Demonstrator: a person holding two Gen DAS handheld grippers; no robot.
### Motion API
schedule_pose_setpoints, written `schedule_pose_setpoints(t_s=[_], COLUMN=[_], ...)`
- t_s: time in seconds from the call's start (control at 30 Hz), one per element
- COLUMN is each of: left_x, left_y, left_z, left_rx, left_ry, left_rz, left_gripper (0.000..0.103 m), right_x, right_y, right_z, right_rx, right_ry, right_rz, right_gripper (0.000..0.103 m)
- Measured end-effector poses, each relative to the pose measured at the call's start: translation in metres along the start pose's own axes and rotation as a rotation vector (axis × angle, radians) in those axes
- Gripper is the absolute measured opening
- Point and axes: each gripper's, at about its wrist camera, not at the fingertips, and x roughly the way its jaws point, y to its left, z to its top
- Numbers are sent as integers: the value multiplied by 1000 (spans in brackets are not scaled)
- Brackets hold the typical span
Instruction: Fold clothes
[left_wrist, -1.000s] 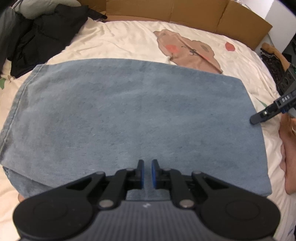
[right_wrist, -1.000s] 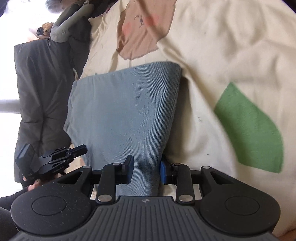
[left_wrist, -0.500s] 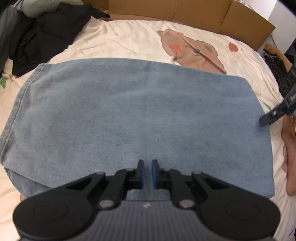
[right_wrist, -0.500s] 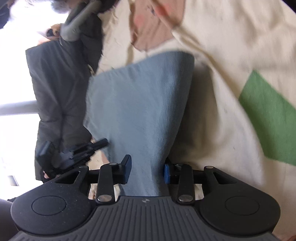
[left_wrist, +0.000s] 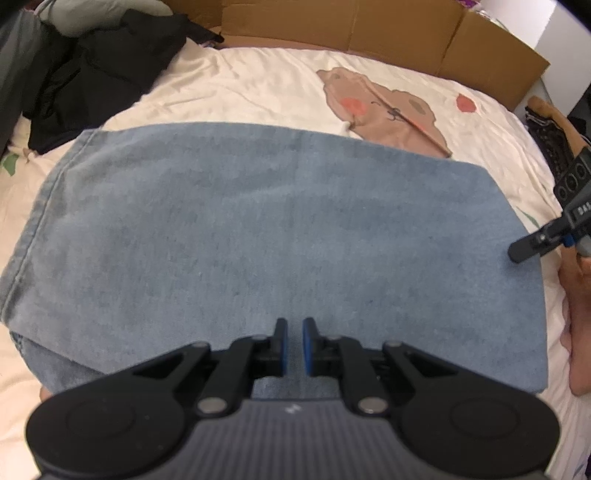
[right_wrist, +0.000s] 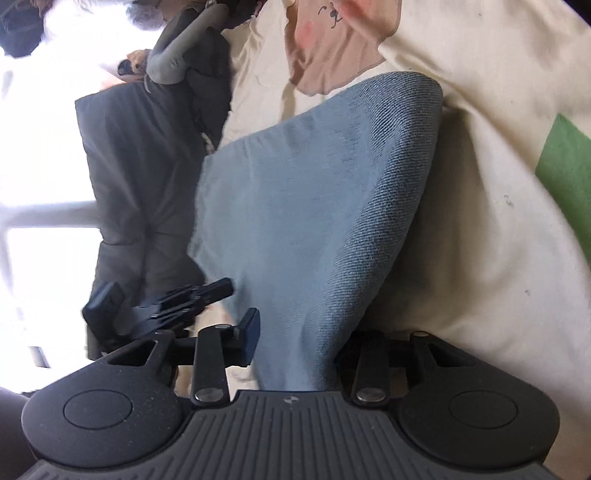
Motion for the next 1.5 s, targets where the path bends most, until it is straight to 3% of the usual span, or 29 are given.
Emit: schedule_pose_setpoints(t_s=[0.2, 0.3, 0.6, 1.0, 1.5], left_x=[4, 7, 7, 3, 30], left_y=[0, 0, -7, -17, -58], left_z=[-1, -1, 12, 47, 90], left_rx=[-13, -14, 43, 83, 146], left_ry=[4, 5, -22, -90, -129], left_rz=[-6, -10, -31, -73, -163], left_gripper=[9, 9, 10, 13, 13], right_x=[3, -5, -21, -68, -161], right_y=[-5, -2, 31, 76, 50], right_z=[-5, -6, 1, 33, 88], right_rx=[21, -7, -73, -115, -104], right_ry=[-23, -28, -56, -114, -296], right_rz=[-50, 0, -88, -103, -225], right_gripper=[6, 5, 4, 4, 5])
